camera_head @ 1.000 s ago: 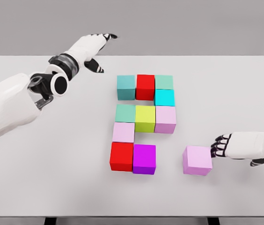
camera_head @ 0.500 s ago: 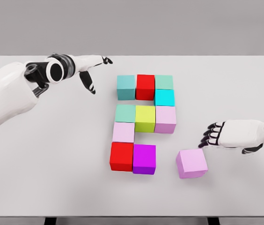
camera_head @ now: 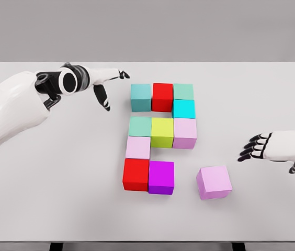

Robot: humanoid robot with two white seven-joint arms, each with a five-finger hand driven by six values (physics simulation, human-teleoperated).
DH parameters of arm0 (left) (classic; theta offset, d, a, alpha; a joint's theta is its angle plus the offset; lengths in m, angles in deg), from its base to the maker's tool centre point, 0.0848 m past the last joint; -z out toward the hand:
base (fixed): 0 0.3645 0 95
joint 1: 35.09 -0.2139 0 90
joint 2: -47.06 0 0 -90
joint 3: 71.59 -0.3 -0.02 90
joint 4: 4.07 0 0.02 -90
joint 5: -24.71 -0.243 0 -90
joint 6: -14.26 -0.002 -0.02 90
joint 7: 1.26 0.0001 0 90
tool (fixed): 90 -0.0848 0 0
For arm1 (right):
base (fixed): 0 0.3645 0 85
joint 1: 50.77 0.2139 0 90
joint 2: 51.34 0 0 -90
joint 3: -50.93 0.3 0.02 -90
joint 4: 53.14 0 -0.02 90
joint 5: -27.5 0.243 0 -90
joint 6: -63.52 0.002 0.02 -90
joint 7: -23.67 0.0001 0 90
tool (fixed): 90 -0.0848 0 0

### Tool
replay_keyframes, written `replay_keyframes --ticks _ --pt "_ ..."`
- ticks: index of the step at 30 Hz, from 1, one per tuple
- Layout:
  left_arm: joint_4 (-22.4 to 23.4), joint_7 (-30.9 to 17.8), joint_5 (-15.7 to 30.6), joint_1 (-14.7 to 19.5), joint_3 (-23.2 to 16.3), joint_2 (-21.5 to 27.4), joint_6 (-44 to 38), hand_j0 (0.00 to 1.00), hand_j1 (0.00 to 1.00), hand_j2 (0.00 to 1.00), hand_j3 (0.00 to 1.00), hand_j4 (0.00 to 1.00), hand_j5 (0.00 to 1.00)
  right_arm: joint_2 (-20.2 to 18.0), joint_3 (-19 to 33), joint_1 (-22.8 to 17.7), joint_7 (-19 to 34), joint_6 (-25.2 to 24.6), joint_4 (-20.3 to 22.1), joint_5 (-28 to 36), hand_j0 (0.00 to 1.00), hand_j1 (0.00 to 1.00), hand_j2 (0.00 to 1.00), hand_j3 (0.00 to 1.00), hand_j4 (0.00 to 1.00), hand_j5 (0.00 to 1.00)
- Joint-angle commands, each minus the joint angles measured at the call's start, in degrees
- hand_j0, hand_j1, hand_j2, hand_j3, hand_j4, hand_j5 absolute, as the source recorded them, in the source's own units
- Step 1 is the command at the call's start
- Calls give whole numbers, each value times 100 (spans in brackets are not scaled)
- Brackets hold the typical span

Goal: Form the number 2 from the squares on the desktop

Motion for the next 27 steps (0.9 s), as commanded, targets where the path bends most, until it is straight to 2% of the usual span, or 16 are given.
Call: replay_keyframes --ticks 1,2,3,5,8,14,19,23,27 --pt "11 -365 -31 0 1 14 6 100 100 100 100 100 100 -184 -197 9 -1 -11 7 221 100 100 100 100 100 100" --pt "20 -444 -31 9 1 23 -3 100 100 100 100 100 100 -201 -442 88 -1 -11 7 213 100 100 100 100 100 100" --pt "11 -525 -31 9 1 23 6 100 100 100 100 100 100 -193 -899 421 -1 -11 7 221 100 100 100 100 100 100" --pt "11 -525 -48 9 1 14 6 100 100 100 100 100 100 -175 -1366 791 -1 -11 15 221 100 100 100 100 100 100" --pt "28 -525 -48 26 1 5 6 100 100 100 100 100 100 -122 -1621 791 -1 -11 15 221 100 100 100 100 100 100" --pt "354 -525 -57 44 1 -144 23 100 100 100 100 100 100 -131 -1920 782 -1 -11 24 204 100 100 100 100 100 100" --pt "362 -525 -57 18 -17 -223 23 100 100 100 100 100 100 -122 -1955 932 -1 -11 33 213 100 100 100 100 100 100" --pt "362 -525 -57 26 -17 -232 23 100 100 100 100 100 100 71 -1999 1011 -1 -11 42 221 100 100 100 100 100 100" --pt "371 -525 -57 44 -17 -276 23 100 100 100 100 100 100 326 -2289 1143 -1 -11 51 221 100 100 100 100 100 100"
